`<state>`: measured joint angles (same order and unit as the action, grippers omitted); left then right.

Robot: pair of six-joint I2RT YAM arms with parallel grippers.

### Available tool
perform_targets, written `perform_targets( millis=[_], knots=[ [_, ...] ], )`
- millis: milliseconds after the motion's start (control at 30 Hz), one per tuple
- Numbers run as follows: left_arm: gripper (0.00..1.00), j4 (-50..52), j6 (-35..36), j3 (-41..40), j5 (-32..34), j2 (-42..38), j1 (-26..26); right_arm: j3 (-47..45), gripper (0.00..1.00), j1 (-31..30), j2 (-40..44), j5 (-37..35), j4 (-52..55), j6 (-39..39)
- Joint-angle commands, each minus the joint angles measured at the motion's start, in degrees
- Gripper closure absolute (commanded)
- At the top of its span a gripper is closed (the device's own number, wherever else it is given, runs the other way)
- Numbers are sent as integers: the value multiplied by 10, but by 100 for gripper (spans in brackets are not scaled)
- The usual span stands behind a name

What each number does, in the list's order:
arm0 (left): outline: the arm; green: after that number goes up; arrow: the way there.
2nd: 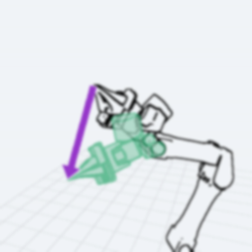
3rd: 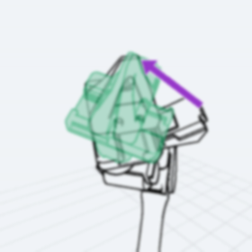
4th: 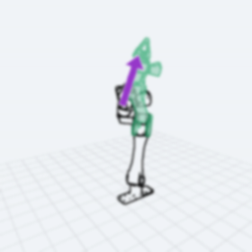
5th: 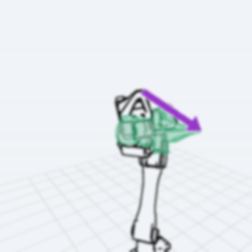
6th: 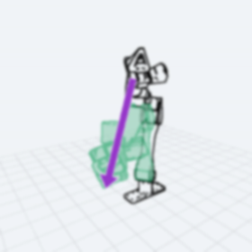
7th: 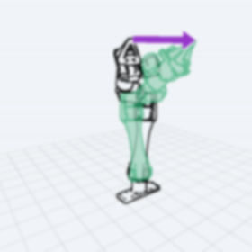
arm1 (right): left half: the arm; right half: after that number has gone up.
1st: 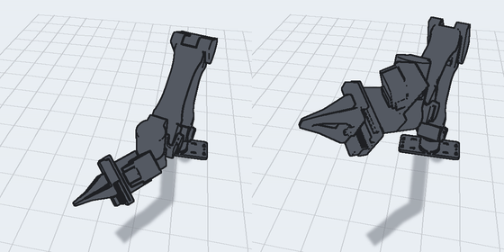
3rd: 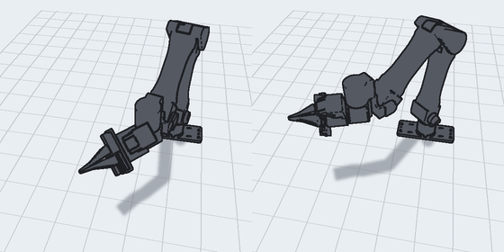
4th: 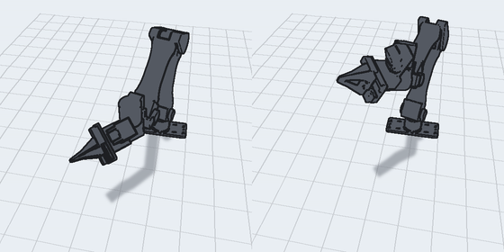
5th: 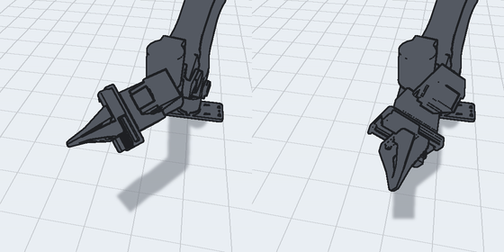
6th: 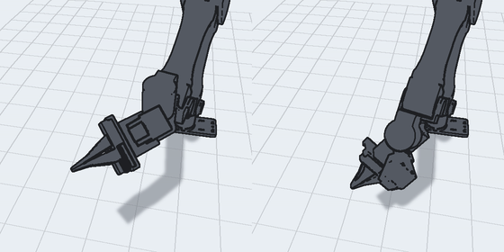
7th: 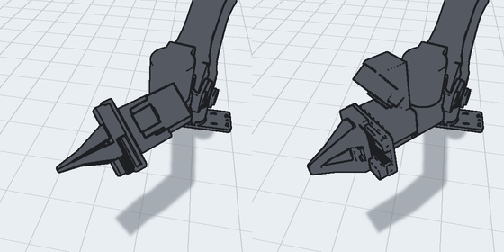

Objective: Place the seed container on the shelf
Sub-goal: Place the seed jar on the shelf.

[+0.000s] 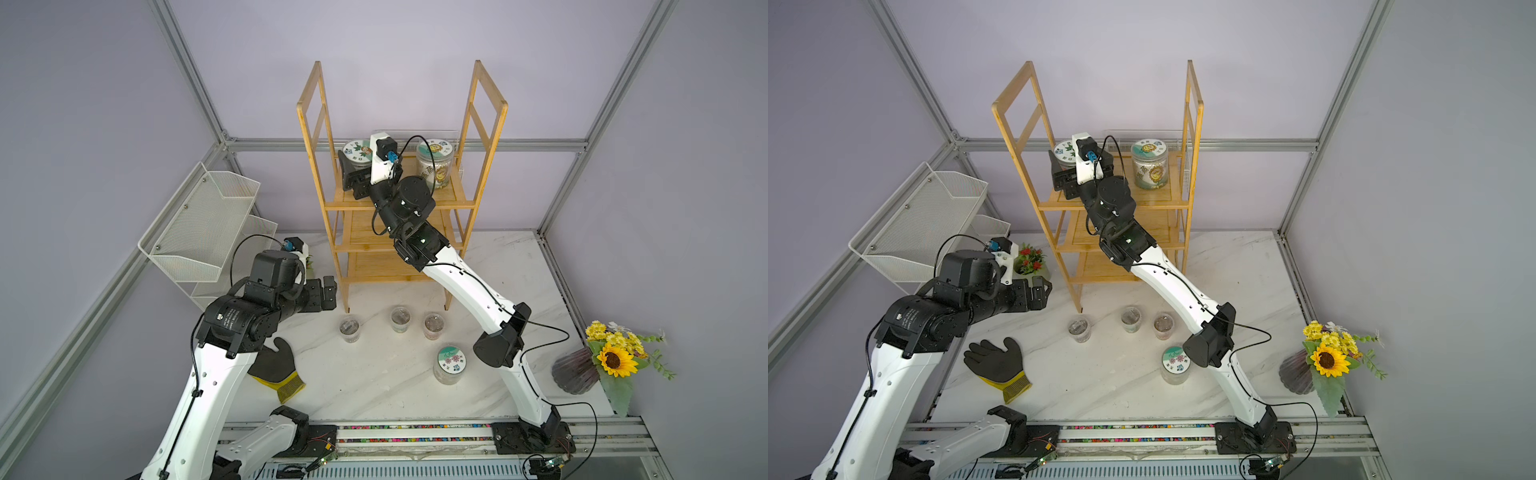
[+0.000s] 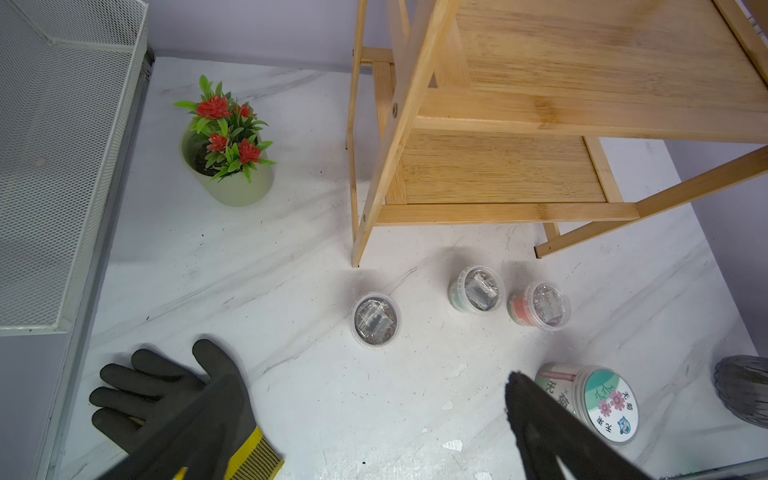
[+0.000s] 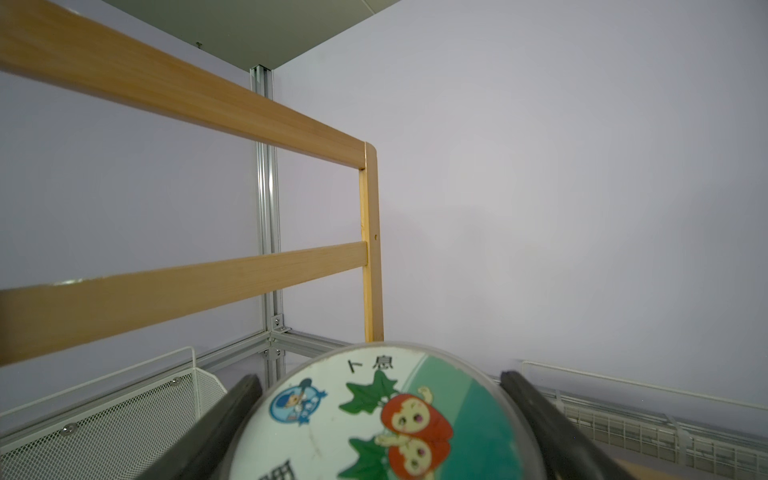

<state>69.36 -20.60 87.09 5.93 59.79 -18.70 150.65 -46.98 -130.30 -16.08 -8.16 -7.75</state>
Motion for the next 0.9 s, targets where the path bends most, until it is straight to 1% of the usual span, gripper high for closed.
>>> perform_targets(
  millis=[0,167,200,433,733,867],
  knots=[
    [0,-20,-6,3,-9,-7,5,20,73,3,-2,-13,-36,1],
    [0,-23,-7,3,-13,-5,6,21,73,3,-8,-12,-36,-5],
    [1,-24,-8,3,-13,-4,6,20,73,3,-9,-11,-52,-6],
    [0,-24,-7,4,-15,-4,7,25,72,3,-23,4,-68,-4],
    [0,-16,-6,6,-10,-7,8,26,71,2,-32,1,-79,-19],
    [0,-20,-6,5,-14,-3,8,25,69,2,-35,5,-81,-19]
  ],
)
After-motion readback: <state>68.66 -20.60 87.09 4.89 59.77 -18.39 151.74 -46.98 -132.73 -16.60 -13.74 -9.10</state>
